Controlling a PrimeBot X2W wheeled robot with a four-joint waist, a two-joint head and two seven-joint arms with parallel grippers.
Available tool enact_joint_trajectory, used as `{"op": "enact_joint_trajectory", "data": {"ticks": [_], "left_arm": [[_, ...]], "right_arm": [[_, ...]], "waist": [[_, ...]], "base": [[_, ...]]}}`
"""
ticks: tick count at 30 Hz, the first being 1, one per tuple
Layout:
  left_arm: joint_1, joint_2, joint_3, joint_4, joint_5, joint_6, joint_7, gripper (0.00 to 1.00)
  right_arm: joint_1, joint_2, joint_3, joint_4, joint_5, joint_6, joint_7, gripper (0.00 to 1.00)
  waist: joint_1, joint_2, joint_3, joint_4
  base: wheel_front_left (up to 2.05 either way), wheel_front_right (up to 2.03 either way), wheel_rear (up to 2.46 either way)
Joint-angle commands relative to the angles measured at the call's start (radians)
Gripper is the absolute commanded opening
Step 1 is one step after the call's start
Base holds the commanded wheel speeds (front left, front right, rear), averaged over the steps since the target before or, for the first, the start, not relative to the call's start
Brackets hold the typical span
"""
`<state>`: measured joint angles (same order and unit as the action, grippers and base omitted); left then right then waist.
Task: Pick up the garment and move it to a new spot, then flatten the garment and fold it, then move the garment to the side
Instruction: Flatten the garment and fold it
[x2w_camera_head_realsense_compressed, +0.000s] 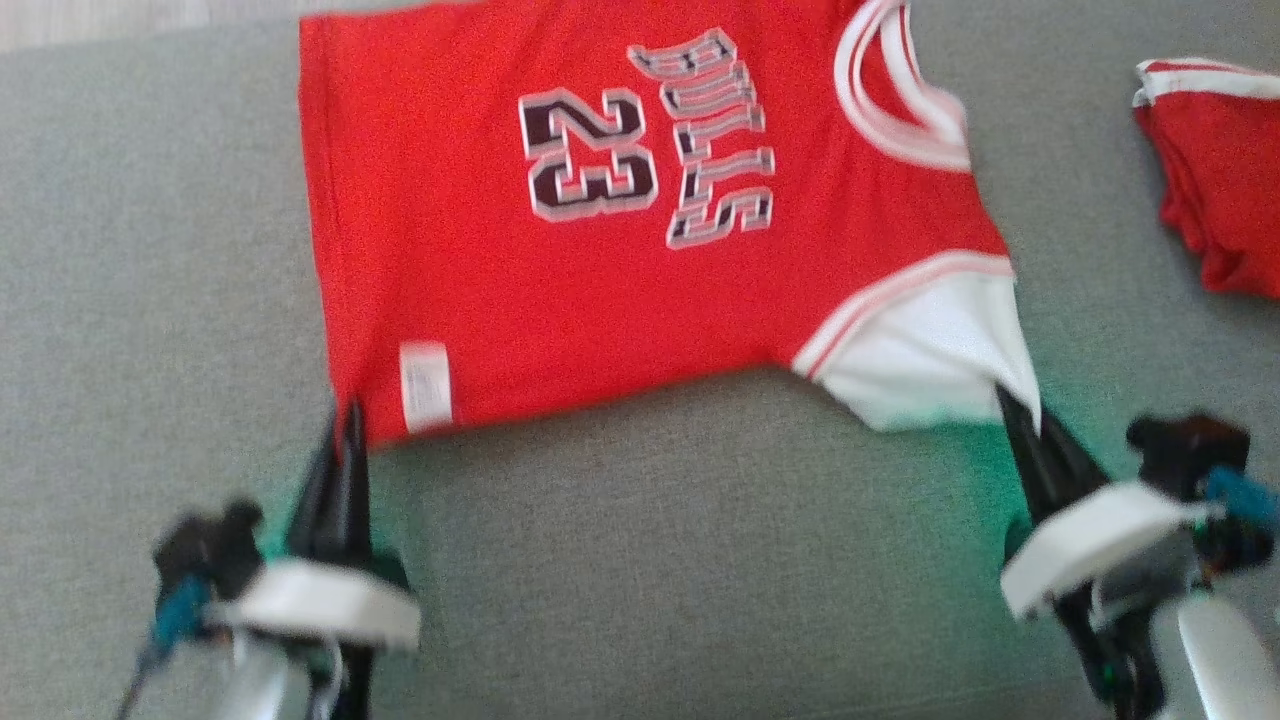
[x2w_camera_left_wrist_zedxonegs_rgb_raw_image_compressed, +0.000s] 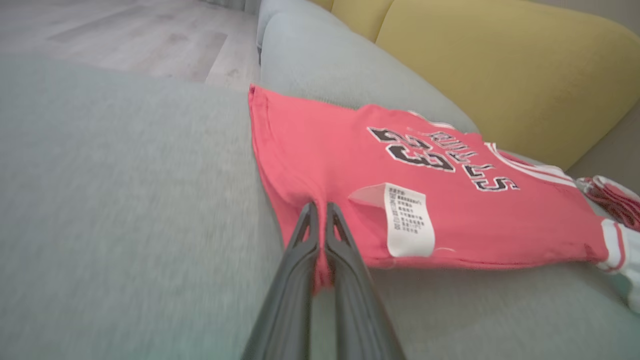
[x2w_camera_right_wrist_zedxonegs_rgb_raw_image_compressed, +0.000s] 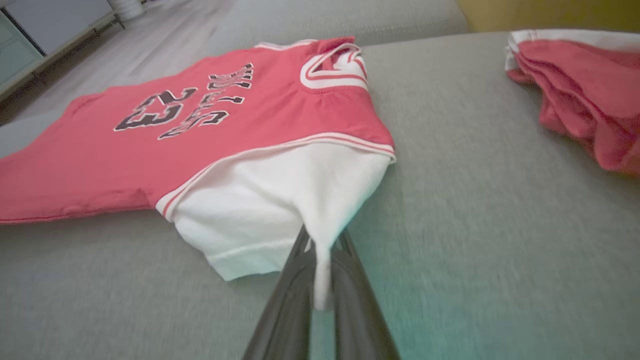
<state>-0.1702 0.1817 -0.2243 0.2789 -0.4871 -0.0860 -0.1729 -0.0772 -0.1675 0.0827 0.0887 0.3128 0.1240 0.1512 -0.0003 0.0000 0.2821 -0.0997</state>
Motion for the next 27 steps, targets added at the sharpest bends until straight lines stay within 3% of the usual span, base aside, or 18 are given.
{"op": "enact_joint_trajectory", "data": {"ticks": [1,8,14,19,27], "left_arm": [[0.082,0.011,0.023,-0.081,0.002,0.024,-0.006,0.0],[0.401,-0.003,0.017,-0.308,-0.054,0.084,0.058,0.0],[0.487,0.024,0.021,-0.45,-0.082,0.108,0.136,0.0],[0.416,0.046,0.02,-0.504,-0.111,0.123,0.252,0.0],[0.232,0.061,0.026,-0.486,-0.189,0.163,0.47,0.0]], "right_arm": [[0.053,-0.007,0.007,-0.087,-0.017,0.007,0.016,0.0],[0.314,0.013,-0.054,-0.284,-0.032,0.007,0.114,0.0],[0.399,0.027,-0.09,-0.413,-0.005,0.007,0.197,0.0],[0.302,-0.012,-0.073,-0.453,0.03,0.007,0.295,0.0],[0.059,-0.103,-0.006,-0.33,0.1,0.007,0.411,0.0]], "waist": [[0.0003,0.0,-0.025,0.002],[0.0003,0.0,-0.039,0.014],[0.0003,0.0,-0.031,0.032],[0.0003,0.0,-0.016,0.036],[0.0003,0.0,0.012,0.061]], "base": [[0.0,0.0,0.0],[0.0,0.0,0.0],[0.0,0.0,0.0],[0.0,0.0,0.0],[0.0,0.0,0.0]]}}
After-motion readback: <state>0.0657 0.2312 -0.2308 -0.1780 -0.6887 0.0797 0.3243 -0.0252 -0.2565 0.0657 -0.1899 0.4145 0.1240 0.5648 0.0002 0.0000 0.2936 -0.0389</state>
